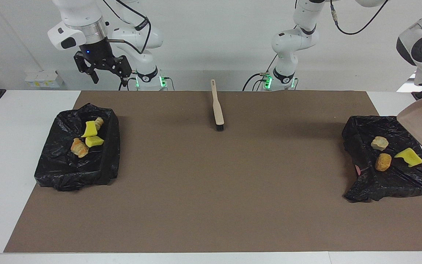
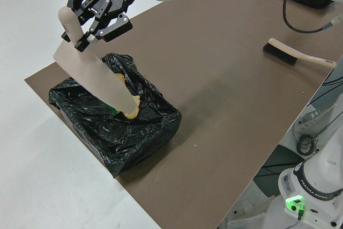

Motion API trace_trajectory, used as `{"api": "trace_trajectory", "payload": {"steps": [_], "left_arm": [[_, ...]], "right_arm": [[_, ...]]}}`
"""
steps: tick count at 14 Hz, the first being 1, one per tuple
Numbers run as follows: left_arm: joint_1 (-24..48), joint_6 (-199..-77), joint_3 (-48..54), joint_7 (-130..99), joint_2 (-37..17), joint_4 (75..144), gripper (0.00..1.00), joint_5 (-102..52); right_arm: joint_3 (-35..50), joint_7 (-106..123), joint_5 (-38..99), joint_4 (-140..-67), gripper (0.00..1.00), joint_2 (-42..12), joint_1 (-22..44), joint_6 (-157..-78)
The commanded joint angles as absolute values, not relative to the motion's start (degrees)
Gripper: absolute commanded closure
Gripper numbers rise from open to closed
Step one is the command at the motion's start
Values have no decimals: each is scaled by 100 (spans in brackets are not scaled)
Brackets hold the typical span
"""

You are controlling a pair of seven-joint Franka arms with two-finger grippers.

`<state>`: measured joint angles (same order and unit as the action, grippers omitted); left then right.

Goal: Sweep and dump trash in bin

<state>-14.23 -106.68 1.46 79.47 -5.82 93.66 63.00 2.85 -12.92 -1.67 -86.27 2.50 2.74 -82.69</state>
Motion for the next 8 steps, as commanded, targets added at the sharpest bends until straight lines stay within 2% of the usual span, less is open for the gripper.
{"api": "trace_trajectory", "payload": {"steps": [1, 8], "left_arm": [[-1371, -10582, 123, 7848, -431, 9501, 100, 5997], [-1363, -9976, 123, 7893, -369, 9545, 100, 3598]], "right_arm": [[264, -1143, -114, -8675, 0, 290, 264, -8200], [255, -1151, -123, -8675, 0, 281, 193, -8200]]}}
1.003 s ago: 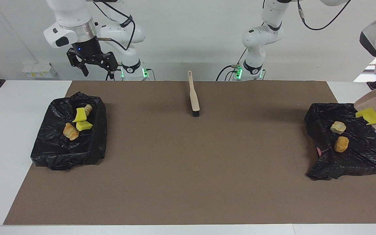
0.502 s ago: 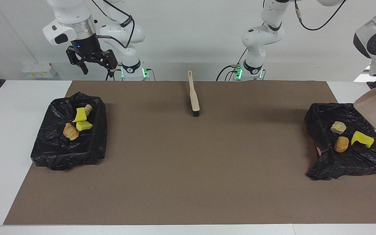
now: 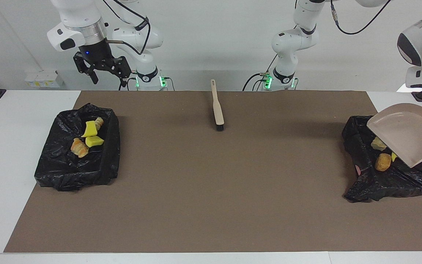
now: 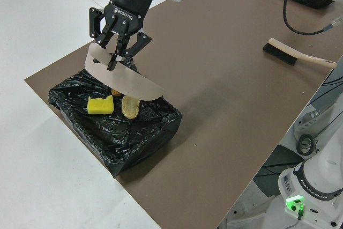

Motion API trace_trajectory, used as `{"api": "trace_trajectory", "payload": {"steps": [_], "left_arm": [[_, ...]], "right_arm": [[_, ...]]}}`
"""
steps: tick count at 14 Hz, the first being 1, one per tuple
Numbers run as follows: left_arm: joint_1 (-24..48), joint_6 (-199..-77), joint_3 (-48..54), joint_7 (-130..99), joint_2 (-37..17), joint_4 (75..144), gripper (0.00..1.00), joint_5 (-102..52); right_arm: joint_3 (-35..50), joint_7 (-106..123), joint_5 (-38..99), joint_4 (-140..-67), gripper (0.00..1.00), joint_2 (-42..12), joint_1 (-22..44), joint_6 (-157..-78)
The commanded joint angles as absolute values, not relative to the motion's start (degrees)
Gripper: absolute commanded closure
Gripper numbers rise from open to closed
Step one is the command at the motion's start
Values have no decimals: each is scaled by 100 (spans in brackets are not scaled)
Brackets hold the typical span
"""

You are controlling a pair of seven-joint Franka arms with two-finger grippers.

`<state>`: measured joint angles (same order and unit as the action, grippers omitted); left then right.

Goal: Sweep and dump trash in bin

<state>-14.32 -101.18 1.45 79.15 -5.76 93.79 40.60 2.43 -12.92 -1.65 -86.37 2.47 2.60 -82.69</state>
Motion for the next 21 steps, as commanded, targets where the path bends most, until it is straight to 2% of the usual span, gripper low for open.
{"api": "trace_trajectory", "payload": {"steps": [1, 4, 9, 18, 21], "left_arm": [[-1336, -9880, 123, 7814, -352, 9597, 100, 3351], [-1109, -9905, 141, 6930, -186, 9860, 100, 2646], [-318, -9739, 141, 4724, 96, 10335, 100, 2128], [1720, -9712, 141, 1084, 44, 10722, 100, 862], [2485, -10009, 141, -217, -201, 10723, 100, 327]], "right_arm": [[255, -1151, -123, -8675, 0, 281, 193, -8200], [255, -1151, -123, -8675, 0, 281, 193, -8200], [246, -1151, -123, -8675, 0, 281, 193, -8200], [246, -1151, -123, -8675, 0, 281, 193, -8200], [255, -1151, -123, -8675, 0, 281, 193, -8200]]}}
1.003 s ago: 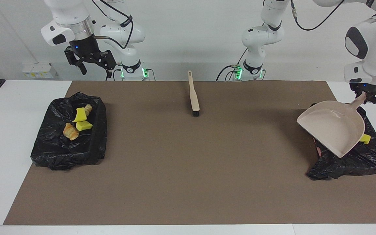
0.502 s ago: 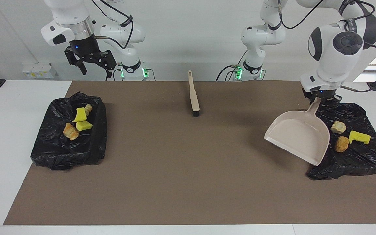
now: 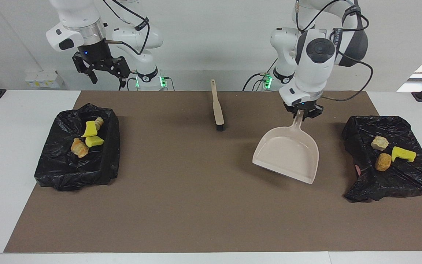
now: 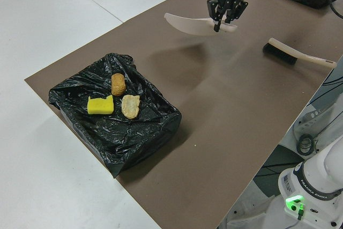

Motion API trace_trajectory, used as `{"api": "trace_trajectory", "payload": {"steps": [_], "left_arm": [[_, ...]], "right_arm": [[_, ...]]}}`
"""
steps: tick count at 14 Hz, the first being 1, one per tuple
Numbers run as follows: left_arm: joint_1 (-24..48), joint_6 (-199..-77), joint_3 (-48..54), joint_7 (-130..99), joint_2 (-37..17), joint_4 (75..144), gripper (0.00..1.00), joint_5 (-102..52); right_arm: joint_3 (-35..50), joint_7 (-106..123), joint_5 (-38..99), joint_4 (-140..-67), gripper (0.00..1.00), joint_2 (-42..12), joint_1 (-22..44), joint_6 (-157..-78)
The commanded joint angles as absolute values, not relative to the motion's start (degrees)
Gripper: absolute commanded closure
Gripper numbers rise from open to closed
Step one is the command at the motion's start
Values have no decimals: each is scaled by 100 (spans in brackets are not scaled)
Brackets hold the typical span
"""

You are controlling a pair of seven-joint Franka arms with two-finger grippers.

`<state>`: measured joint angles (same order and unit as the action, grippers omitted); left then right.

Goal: Sweep and dump trash in bin
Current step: 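Bring the emptied dustpan back to the table center with the left gripper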

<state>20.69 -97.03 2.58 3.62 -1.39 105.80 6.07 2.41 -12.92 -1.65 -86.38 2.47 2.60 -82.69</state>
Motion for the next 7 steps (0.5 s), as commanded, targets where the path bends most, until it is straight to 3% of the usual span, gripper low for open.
{"api": "trace_trajectory", "payload": {"steps": [1, 5, 7], "left_arm": [[2731, -10254, 141, -463, -324, 10723, 100, 212], [3725, -11406, 141, -2255, -1079, 10600, 100, -157], [3814, -11854, 141, -2723, -1309, 10556, 100, -630]], "right_arm": [[246, -1151, -123, -8675, 0, 281, 193, -8200], [246, -1151, -123, -8675, 0, 281, 193, -8200], [246, -1151, -123, -8675, 0, 281, 193, -8200]]}}
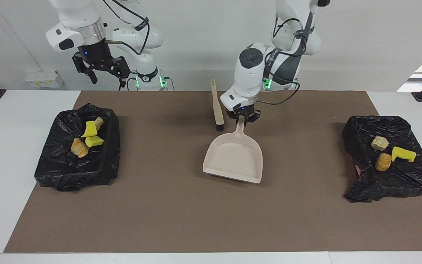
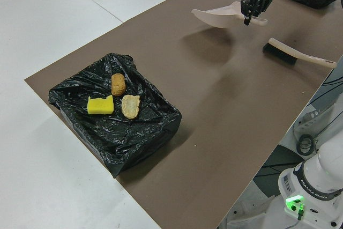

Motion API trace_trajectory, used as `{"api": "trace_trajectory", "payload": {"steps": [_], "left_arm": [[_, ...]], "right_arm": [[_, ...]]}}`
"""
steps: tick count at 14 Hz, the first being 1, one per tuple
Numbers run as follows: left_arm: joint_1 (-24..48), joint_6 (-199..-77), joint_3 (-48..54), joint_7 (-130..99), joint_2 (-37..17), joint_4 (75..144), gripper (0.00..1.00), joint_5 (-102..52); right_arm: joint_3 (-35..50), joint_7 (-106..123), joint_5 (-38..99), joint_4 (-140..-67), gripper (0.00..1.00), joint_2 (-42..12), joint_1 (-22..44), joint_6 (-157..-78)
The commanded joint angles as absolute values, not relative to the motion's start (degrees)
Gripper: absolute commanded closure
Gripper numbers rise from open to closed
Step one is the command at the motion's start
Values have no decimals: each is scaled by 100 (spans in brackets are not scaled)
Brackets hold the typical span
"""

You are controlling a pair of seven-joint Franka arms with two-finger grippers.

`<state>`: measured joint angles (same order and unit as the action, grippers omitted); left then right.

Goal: Sweep and dump trash in bin
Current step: 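Bring the emptied dustpan back to the table center with the left gripper, then set the dustpan down and release it with the left gripper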

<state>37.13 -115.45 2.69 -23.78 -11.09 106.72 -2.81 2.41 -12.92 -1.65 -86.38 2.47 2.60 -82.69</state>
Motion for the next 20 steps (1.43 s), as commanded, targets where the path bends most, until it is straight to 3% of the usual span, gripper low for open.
{"api": "trace_trajectory", "payload": {"steps": [1, 7, 10, 11, 12, 17, 20], "left_arm": [[3884, -12039, 141, -2864, -1379, 10573, 100, -816], [3920, -12550, 149, -3050, -1397, 10845, 100, -1134], [4042, -13050, 141, -3023, -1783, 10881, 100, -1134], [4069, -13121, 141, -2989, -1836, 10846, 25, -1099], [4078, -13061, 132, -2980, -1837, 10785, 0, -1055], [3824, -12534, 70, -2953, -1425, 10679, 0, -1055], [3289, -12253, 70, -2883, -1292, 10644, 0, -1055]], "right_arm": [[255, -1151, -123, -8675, 0, 281, 193, -8200], [246, -1151, -123, -8675, 0, 281, 193, -8200], [246, -1151, -123, -8675, 0, 281, 193, -8200], [246, -1151, -123, -8675, 0, 281, 193, -8200], [246, -1151, -123, -8675, 0, 281, 193, -8200], [255, -1151, -123, -8675, 0, 281, 193, -8200], [255, -1151, -123, -8675, 0, 281, 193, -8200]]}}
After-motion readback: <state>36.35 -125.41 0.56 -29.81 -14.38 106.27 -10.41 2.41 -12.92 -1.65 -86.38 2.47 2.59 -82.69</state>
